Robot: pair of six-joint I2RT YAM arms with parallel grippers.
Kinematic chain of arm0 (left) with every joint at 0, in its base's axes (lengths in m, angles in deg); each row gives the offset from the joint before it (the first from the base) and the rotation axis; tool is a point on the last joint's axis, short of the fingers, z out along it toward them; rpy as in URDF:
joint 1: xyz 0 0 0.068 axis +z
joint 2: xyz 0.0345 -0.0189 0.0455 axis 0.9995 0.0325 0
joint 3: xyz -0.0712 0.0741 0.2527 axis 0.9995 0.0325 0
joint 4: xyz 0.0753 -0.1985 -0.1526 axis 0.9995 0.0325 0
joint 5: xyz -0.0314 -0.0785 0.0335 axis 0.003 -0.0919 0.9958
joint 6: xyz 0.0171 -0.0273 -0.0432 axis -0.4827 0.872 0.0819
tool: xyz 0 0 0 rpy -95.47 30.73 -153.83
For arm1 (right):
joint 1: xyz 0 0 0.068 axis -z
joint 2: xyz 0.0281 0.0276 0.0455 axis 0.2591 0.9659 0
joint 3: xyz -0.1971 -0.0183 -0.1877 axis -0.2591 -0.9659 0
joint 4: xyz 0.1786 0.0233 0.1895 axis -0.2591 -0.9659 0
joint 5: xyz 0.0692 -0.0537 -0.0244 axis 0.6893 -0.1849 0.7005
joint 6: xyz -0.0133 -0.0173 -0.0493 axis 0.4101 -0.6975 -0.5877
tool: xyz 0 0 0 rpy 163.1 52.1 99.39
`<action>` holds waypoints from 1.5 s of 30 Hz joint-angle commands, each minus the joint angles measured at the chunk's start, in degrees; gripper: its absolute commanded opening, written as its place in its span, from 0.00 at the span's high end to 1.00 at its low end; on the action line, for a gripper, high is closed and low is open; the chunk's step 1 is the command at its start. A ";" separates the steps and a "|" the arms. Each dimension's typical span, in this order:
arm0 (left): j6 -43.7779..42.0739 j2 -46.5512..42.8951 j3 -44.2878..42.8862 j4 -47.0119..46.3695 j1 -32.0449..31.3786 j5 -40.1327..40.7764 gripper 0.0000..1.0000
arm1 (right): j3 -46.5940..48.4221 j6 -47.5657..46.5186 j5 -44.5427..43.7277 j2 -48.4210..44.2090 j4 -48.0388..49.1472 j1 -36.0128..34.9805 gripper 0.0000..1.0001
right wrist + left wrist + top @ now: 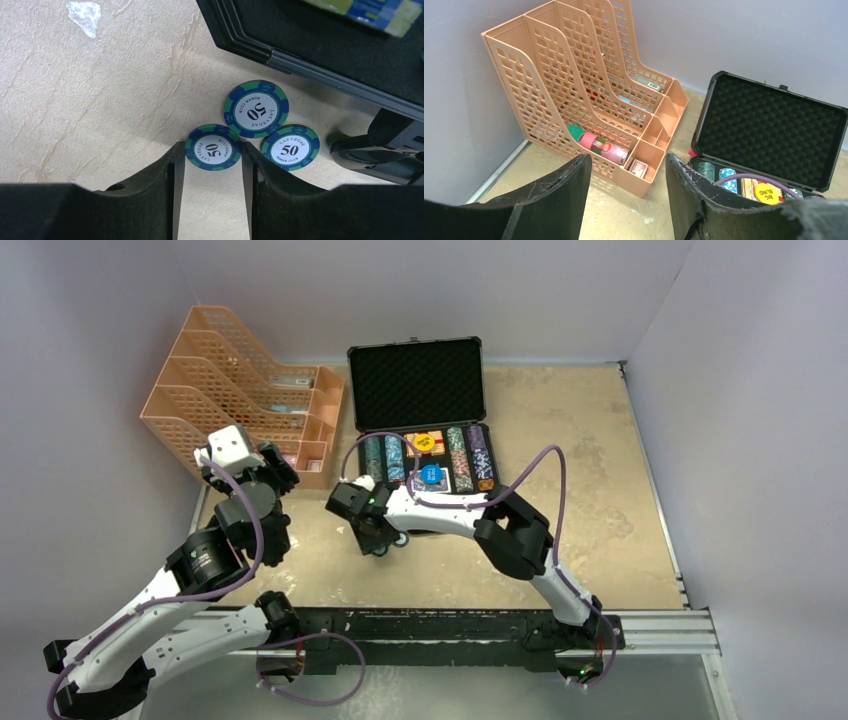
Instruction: Pack up texas hold em set
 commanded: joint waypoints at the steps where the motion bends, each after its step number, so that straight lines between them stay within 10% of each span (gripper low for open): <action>1: 0.53 -0.01 -0.98 -0.15 0.22 0.24 0.44 | 1.29 -0.50 2.18 2.73 -1.78 -0.34 0.58; 11: 0.62 0.92 -0.92 -0.14 0.22 -0.54 0.44 | 1.28 -1.47 1.28 5.05 -3.18 -1.12 0.48; 19: 0.45 1.13 -0.76 -0.25 0.22 -0.41 0.44 | -0.39 0.28 -0.52 6.59 -3.90 -1.49 0.60; 45: 1.40 6.53 4.16 -4.71 0.21 -14.12 0.38 | -21.52 7.83 -6.68 -30.01 16.86 3.55 0.56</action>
